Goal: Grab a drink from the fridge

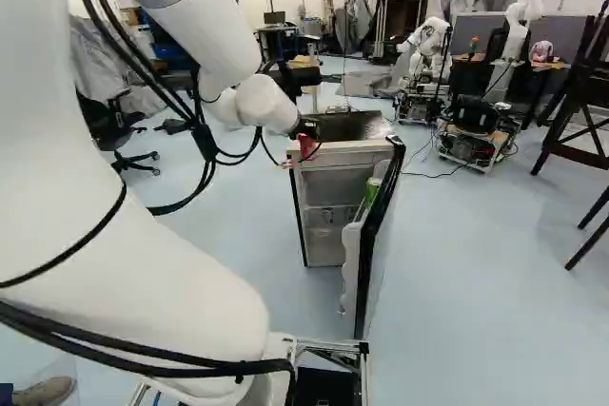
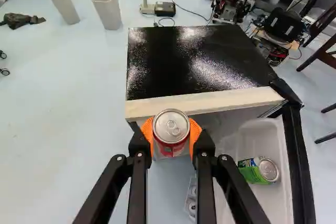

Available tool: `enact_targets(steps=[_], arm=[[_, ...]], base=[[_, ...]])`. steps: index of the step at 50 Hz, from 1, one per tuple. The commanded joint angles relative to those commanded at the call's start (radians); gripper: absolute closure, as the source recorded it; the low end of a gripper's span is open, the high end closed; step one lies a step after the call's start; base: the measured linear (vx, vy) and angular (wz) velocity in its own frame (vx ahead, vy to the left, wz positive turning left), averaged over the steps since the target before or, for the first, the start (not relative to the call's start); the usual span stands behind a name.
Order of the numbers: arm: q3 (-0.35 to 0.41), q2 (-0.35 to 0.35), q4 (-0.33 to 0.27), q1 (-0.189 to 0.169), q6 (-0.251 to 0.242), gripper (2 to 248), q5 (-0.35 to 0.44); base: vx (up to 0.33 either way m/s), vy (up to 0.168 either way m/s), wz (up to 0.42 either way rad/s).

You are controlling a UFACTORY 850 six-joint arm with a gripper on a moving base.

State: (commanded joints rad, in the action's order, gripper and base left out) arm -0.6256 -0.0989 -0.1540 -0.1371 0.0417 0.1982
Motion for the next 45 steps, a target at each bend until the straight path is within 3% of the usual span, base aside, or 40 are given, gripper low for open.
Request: enact_targets(steps=[16,45], arm=[[-0.059,0.050,-0.005,-0.016,0.000,160,-0.006],[-0.134,0.092,-0.005,-0.011,0.000,160,-0.006]], base=[[0.000,0.000,0.000],[0.000,0.000,0.000]])
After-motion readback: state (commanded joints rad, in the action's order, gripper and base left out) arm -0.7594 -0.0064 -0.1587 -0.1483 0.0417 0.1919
